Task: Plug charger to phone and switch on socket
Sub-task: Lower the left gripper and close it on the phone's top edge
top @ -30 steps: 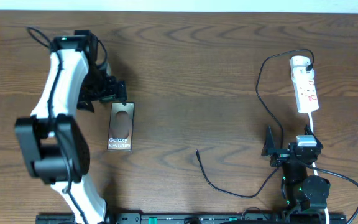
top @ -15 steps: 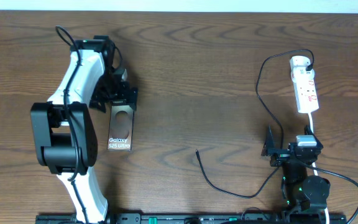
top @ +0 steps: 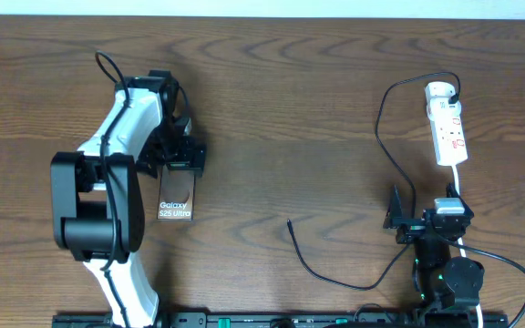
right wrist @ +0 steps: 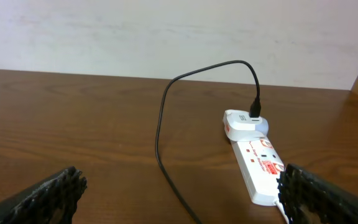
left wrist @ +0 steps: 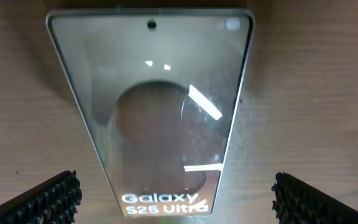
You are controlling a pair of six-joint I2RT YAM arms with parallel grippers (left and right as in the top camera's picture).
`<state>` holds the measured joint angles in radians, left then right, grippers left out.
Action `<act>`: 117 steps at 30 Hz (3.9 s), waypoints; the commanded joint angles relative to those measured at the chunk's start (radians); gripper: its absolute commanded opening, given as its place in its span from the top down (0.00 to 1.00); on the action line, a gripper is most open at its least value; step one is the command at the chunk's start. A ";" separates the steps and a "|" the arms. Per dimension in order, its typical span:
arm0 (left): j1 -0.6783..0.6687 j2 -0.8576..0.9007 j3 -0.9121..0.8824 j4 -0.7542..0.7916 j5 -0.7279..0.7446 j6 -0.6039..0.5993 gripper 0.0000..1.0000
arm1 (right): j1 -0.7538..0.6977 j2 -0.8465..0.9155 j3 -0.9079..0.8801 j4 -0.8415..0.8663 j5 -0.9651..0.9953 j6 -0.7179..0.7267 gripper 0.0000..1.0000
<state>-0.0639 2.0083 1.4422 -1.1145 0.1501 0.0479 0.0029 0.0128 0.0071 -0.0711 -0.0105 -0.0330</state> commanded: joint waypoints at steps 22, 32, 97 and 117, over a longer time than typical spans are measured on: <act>-0.001 -0.114 -0.196 0.252 -0.017 -0.049 0.02 | 0.005 0.000 -0.001 -0.005 0.004 0.010 0.01; -0.001 -0.114 -0.201 0.309 -0.050 -0.049 0.02 | 0.005 0.000 -0.001 -0.005 0.004 0.010 0.01; -0.008 -0.296 -0.542 0.627 -0.055 -0.037 0.02 | 0.005 0.000 -0.001 -0.005 0.004 0.010 0.01; -0.008 -0.294 -0.550 0.626 -0.085 -0.037 0.02 | 0.005 0.000 -0.001 -0.005 0.004 0.010 0.01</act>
<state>-0.0692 1.7184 0.9165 -0.4862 0.0898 0.0040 0.0029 0.0128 0.0071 -0.0711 -0.0105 -0.0330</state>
